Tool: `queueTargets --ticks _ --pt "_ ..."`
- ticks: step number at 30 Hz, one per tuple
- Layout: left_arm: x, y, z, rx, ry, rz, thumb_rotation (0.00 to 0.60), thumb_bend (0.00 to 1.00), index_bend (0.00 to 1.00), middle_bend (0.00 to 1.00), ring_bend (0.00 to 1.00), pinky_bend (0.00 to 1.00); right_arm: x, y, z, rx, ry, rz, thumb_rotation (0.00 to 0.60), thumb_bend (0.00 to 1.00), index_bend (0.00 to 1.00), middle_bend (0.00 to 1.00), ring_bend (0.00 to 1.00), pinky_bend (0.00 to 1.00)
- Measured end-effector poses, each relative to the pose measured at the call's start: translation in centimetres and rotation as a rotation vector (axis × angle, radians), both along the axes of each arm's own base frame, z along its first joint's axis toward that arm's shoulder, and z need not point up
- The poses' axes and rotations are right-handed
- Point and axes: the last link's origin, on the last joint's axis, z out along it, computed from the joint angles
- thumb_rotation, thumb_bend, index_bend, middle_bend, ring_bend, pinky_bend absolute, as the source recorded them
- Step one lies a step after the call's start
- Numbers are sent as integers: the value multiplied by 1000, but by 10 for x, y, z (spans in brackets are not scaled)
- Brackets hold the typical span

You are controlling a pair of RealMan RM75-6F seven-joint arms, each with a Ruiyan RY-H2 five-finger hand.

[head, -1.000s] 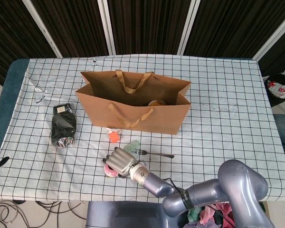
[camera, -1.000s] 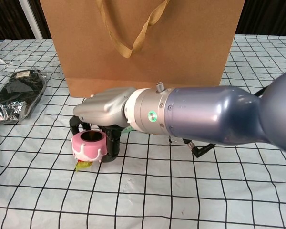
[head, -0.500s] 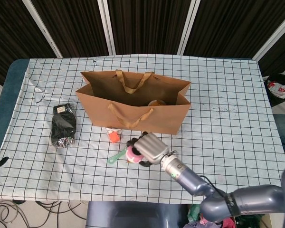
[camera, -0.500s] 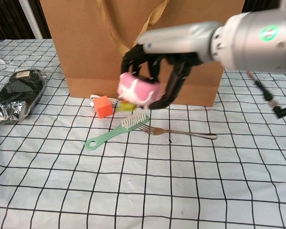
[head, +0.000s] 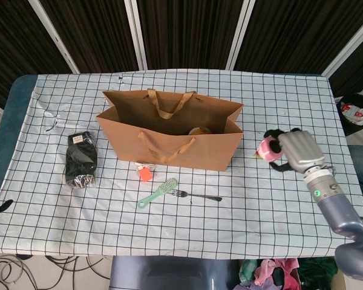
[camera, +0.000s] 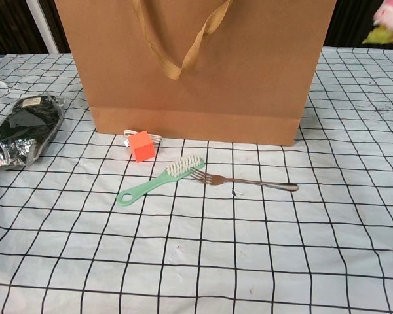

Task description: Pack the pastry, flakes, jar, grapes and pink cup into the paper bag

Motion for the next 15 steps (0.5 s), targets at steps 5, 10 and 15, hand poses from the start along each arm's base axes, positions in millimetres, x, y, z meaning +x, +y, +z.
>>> queueTargets --ticks 5,10,15 --pt "-1 0 2 5 -4 0 600 46 149 71 18 126 16 -17 25 -131 -80 39 600 387 488 434 461 292" --pt "0 0 1 0 -4 0 600 47 149 71 18 126 54 -33 26 -186 -178 141 600 388 492 425 461 292" --pt "-1 -1 3 7 -7 -2 600 47 149 71 17 126 101 -43 9 -161 -233 249 600 386 492 423 461 292"
